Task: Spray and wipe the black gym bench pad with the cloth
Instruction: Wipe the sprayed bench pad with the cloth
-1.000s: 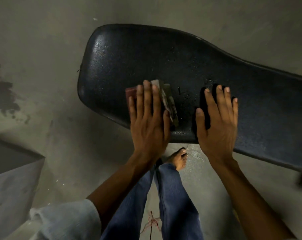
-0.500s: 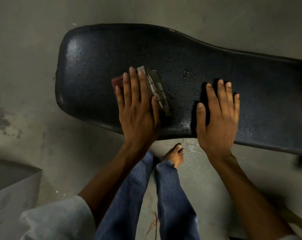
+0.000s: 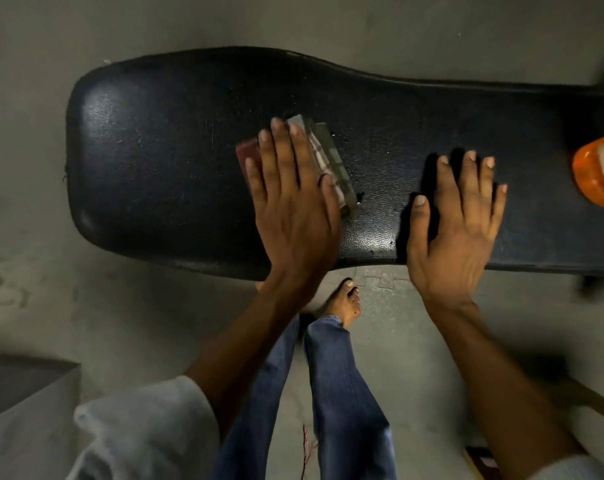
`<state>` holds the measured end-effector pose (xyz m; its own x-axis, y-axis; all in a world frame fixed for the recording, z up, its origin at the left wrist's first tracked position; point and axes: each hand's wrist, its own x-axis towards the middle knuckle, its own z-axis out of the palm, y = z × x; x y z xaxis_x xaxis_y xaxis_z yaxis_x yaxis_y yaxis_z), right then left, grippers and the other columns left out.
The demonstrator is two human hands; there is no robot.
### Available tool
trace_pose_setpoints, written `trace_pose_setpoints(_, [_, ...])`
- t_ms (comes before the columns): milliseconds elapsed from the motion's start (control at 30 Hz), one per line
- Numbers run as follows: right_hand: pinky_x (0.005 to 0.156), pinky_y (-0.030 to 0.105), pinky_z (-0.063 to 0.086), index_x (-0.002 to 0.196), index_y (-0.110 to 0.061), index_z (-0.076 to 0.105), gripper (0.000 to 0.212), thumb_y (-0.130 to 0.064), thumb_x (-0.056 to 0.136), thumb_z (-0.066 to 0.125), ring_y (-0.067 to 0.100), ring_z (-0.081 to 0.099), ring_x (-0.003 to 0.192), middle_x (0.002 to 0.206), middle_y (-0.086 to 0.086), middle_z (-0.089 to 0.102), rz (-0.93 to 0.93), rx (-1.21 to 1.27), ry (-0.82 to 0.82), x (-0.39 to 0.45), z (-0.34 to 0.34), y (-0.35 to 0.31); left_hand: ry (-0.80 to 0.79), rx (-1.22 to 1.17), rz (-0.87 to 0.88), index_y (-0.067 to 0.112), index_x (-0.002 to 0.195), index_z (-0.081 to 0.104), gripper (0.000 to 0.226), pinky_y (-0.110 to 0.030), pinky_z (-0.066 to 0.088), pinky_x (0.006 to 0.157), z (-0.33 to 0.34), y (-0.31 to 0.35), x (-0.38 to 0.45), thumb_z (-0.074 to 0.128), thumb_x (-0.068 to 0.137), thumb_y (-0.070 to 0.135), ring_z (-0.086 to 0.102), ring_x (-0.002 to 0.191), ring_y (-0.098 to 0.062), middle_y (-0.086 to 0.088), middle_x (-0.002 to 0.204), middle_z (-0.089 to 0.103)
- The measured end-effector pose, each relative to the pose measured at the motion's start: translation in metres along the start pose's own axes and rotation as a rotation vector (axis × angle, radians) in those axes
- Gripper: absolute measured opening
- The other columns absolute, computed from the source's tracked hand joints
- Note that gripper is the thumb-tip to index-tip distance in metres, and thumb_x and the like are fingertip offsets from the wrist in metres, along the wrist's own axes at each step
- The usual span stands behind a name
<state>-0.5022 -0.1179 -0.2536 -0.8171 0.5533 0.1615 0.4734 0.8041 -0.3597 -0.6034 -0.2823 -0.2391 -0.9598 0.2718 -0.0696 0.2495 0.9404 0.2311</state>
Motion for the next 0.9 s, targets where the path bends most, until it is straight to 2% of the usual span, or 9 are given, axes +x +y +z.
trace_pose_setpoints(133, [0.134,0.059,0.014,0.166,-0.016,0.038,0.054,-0.036,0.116,0.041,0.033,0.019,0.167,0.176,0.014,0.030,0.059,-0.045,-0.005,0.004,-0.002,0.016,-0.095,0.009,0.147,0.007,0.170,0.006,0.070,-0.052,0.002,0.135,0.007,0.029,-0.034,0.023,0.112,0.043,-0.001,0.167,-0.032,-0.018,0.179,0.000])
trace_pose_setpoints(267, [0.134,0.059,0.015,0.168,-0.018,0.034,0.056,-0.039,0.116,0.036,0.032,0.018,0.167,0.176,0.013,0.029,0.060,-0.085,-0.010,0.003,0.003,0.018,-0.147,0.006,0.275,0.009,0.170,0.008,0.070,-0.051,0.004,0.135,0.012,0.033,-0.068,0.032,0.113,0.041,-0.001,0.167,-0.029,-0.014,0.179,0.001])
trace_pose_setpoints(400, [0.134,0.058,0.014,0.167,-0.018,0.035,0.057,-0.041,0.115,0.036,0.031,0.018,0.167,0.176,0.013,0.029,0.066,-0.065,-0.016,0.004,0.003,0.019,-0.117,0.060,0.243,0.009,0.170,0.008,0.069,-0.052,0.007,0.135,0.010,0.031,-0.037,0.025,0.113,0.042,0.002,0.167,-0.031,-0.016,0.179,0.004])
trace_pose_setpoints(533, [0.136,0.056,0.012,0.167,-0.019,0.037,0.058,-0.042,0.114,0.042,0.031,0.017,0.167,0.176,0.013,0.029,0.047,-0.017,-0.016,0.015,-0.006,0.029,-0.098,0.033,0.186,0.007,0.170,0.004,0.071,-0.053,0.005,0.135,0.012,0.058,0.005,0.022,0.112,0.042,0.000,0.167,-0.033,-0.018,0.179,0.000])
trace_pose_setpoints(667, [0.135,0.056,0.013,0.166,-0.020,0.039,0.056,-0.042,0.114,0.042,0.029,0.017,0.167,0.176,0.011,0.029,0.098,-0.024,0.017,0.034,-0.010,0.043,-0.136,0.014,0.226,0.007,0.170,-0.001,0.074,-0.052,0.001,0.135,0.020,0.084,-0.027,0.028,0.112,0.044,-0.003,0.166,-0.033,-0.018,0.179,-0.003])
trace_pose_setpoints(800, [0.135,0.056,0.015,0.165,-0.021,0.042,0.055,-0.042,0.114,0.040,0.028,0.020,0.167,0.175,0.011,0.033,0.109,-0.043,0.002,0.034,-0.004,0.047,-0.162,0.021,0.323,0.010,0.170,0.001,0.077,-0.048,-0.008,0.134,0.028,0.084,-0.069,0.036,0.111,0.043,-0.011,0.165,-0.027,-0.016,0.179,-0.003])
trace_pose_setpoints(900, [0.135,0.056,0.014,0.165,-0.022,0.042,0.055,-0.042,0.114,0.042,0.028,0.021,0.166,0.175,0.011,0.034,0.110,-0.020,0.011,0.033,-0.005,0.047,-0.150,0.054,0.330,0.009,0.170,0.004,0.074,-0.049,-0.002,0.135,0.025,0.082,-0.057,0.033,0.111,0.043,-0.006,0.166,-0.029,-0.016,0.179,-0.001])
